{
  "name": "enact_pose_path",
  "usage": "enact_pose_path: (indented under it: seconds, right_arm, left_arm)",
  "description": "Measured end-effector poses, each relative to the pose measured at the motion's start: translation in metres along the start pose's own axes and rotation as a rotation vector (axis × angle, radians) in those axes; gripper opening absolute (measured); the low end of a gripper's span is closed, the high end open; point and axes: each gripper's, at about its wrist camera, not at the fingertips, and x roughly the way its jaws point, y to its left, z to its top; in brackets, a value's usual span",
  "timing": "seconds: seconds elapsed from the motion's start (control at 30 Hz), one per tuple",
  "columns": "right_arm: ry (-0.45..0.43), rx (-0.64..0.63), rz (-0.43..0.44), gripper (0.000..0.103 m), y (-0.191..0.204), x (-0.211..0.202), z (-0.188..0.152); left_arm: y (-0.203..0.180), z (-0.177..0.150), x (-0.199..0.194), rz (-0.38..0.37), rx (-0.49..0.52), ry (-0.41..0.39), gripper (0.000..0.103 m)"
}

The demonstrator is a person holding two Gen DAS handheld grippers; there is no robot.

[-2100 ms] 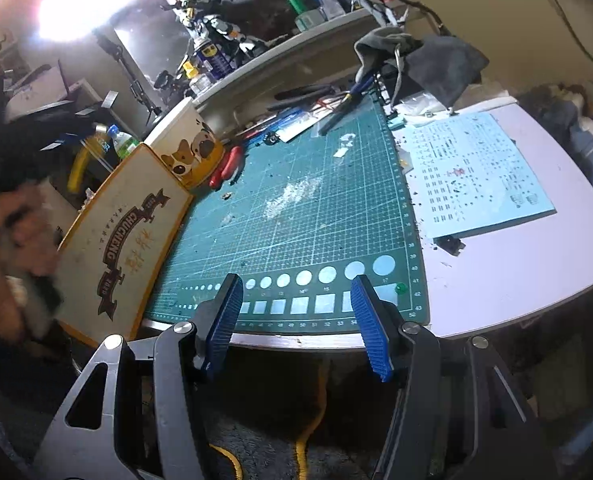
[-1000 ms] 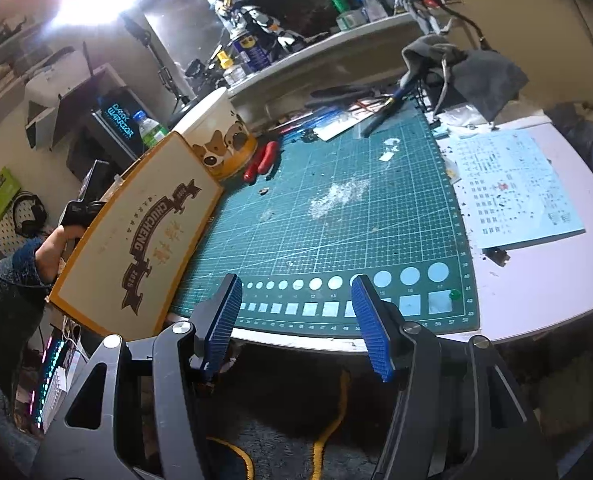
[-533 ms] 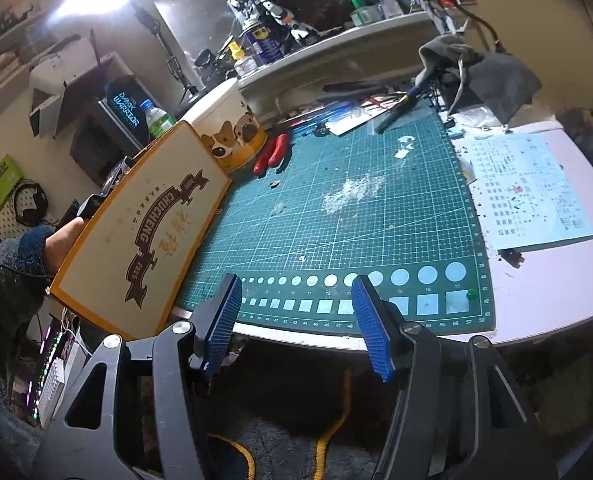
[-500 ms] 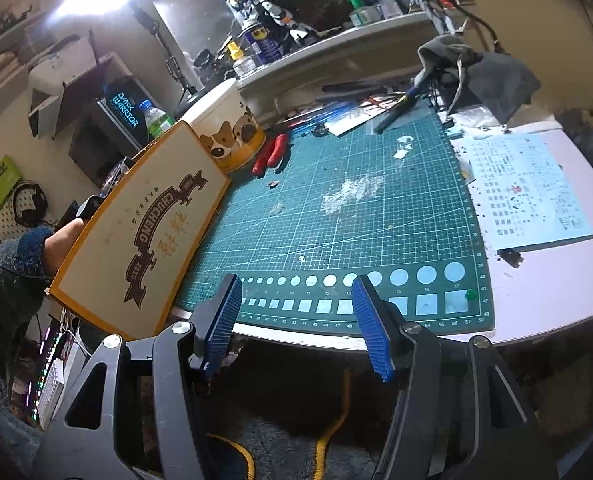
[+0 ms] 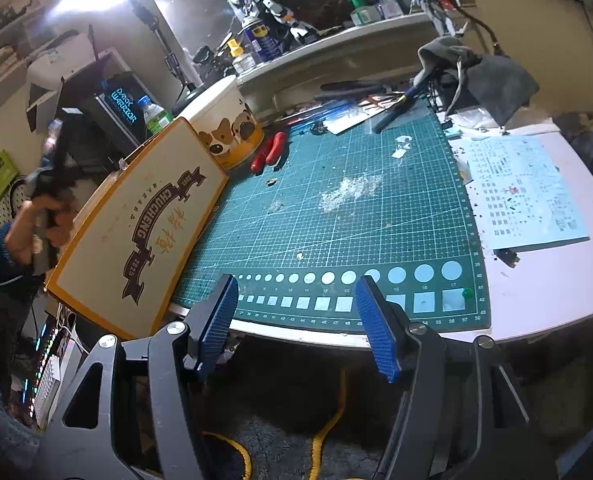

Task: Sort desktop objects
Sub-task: 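Open the left tool to release the yellow pliers in the box, then withdraw the open left tool up out of the box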

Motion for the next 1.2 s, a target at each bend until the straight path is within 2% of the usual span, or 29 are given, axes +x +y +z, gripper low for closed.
enact_pose_path:
  seconds: [0.1,0.17,0.2,0.33,0.43,0.53,0.63,0.73,1.2]
  right_arm:
    - [-0.006,-0.013,0.002,0.059,0.004,-0.002,0.001]
    - [-0.011,-0.022,0.003,0.059,0.006,-0.004,0.001]
    - [-0.017,-0.029,0.003,0.059,0.007,-0.006,0.002]
    - [-0.039,-0.056,0.0,0.064,0.012,-0.015,0.004]
    - [-0.061,-0.083,-0.015,0.066,0.016,-0.025,0.007]
    - [-0.077,-0.116,-0.034,0.074,0.021,-0.034,0.01]
    - [-0.1,-0.148,-0.05,0.077,0.026,-0.046,0.011]
    - [-0.122,-0.175,-0.063,0.077,0.028,-0.057,0.011]
    - [-0.141,-0.137,-0.114,0.078,0.002,-0.072,0.005]
  left_arm:
    - [0.002,0.02,-0.032,0.008,-0.012,-0.124,0.082]
    - [0.002,0.028,-0.056,0.013,-0.045,-0.196,0.094]
    - [0.001,0.03,-0.067,0.02,-0.064,-0.23,0.103]
    - [-0.012,0.024,-0.107,0.067,-0.159,-0.365,0.103]
    - [-0.013,0.014,-0.117,0.034,-0.254,-0.34,0.103]
    - [-0.013,-0.002,-0.11,-0.016,-0.346,-0.246,0.103]
    - [-0.02,-0.019,-0.099,-0.04,-0.382,-0.167,0.103]
    - [-0.032,-0.032,-0.089,-0.019,-0.376,-0.122,0.103]
    - [-0.073,-0.051,-0.083,-0.045,-0.323,-0.093,0.103]
